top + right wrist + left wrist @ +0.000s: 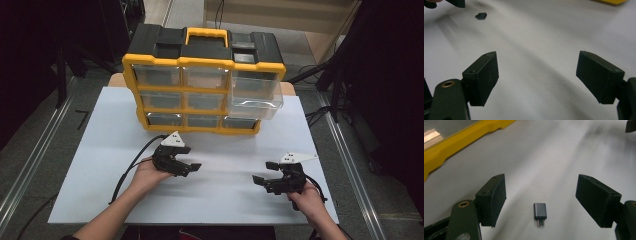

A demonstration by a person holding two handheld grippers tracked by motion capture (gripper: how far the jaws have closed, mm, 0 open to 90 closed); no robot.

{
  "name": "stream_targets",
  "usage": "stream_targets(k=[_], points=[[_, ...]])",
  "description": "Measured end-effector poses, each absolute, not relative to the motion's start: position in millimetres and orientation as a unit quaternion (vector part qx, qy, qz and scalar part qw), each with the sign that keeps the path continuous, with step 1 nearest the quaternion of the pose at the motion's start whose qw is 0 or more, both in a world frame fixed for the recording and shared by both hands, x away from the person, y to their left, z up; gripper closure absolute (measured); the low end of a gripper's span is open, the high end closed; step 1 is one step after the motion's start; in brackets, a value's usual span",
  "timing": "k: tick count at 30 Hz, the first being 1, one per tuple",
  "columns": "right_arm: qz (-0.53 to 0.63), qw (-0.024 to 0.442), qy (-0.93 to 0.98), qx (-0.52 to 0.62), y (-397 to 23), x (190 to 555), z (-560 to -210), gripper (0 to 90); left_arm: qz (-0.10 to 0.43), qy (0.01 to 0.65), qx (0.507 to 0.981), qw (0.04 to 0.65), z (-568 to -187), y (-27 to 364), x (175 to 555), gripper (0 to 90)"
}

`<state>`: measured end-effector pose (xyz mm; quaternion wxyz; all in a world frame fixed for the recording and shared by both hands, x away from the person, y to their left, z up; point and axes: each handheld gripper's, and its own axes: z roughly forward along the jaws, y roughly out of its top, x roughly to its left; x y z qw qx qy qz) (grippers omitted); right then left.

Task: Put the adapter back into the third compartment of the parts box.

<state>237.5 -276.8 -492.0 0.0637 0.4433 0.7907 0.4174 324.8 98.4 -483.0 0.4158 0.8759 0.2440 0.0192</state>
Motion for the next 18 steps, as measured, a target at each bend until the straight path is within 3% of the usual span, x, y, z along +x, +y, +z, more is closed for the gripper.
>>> stream_targets(k=[18], points=[[0.415, 0.066, 0.793, 0.440, -276.7, 237.1, -491.8, 16.3, 0.041, 0.226, 0.898, 0.376, -508.1, 92.5, 317.1, 25.9]])
